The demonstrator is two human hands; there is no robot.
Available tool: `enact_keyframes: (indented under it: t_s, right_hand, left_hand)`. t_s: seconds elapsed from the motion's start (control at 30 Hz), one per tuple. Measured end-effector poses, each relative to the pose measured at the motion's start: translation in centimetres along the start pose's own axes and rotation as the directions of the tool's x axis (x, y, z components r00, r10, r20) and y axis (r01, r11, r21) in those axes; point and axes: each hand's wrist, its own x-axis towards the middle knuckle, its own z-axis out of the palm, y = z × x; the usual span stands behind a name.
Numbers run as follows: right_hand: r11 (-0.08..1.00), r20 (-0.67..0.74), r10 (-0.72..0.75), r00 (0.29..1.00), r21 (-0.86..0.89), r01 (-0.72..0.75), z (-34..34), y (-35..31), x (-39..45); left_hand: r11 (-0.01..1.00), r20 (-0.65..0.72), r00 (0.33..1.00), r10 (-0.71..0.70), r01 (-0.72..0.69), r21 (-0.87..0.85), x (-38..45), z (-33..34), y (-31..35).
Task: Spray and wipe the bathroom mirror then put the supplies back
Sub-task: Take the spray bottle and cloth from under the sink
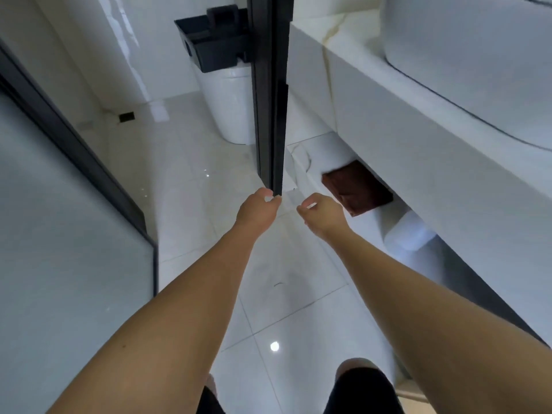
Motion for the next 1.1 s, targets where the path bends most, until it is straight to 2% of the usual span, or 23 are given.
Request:
enact_keyframes:
  t_s: [0.2,0.47,0.63,0.83,1.1]
  right_hand:
    - [1.000,-0.094,0.015,0.995,-0.004,-0.015,3.6,6.5,2.8]
    - [0.997,-0.221,0.038,0.975,0.072,-0.022,6.1,11.2,4.5]
    - [0.979,-0.297,0.160,0.941,0.169,-0.113,4.7,13.3,3.2]
    - [0.969,-0.395,0.224,0.891,0.187,-0.160,2.6,16.4,2.2]
    - [0.952,-0.460,0.296,0.837,0.210,-0.221,-0.3,19.7,0.9]
  left_hand:
    - [0.997,-0.002,0.998,0.069,-0.069,-0.027,4.0,4.8,-5.0]
    - [0.986,-0.011,0.991,0.136,-0.137,-0.092,7.7,9.4,-8.5]
    - [0.978,0.049,0.981,0.190,-0.184,-0.098,7.3,12.1,-7.6]
    - [0.965,0.131,0.959,0.250,-0.235,-0.120,6.8,16.0,-4.8]
    - [0.950,0.209,0.928,0.308,-0.287,-0.124,5.8,19.9,-1.6]
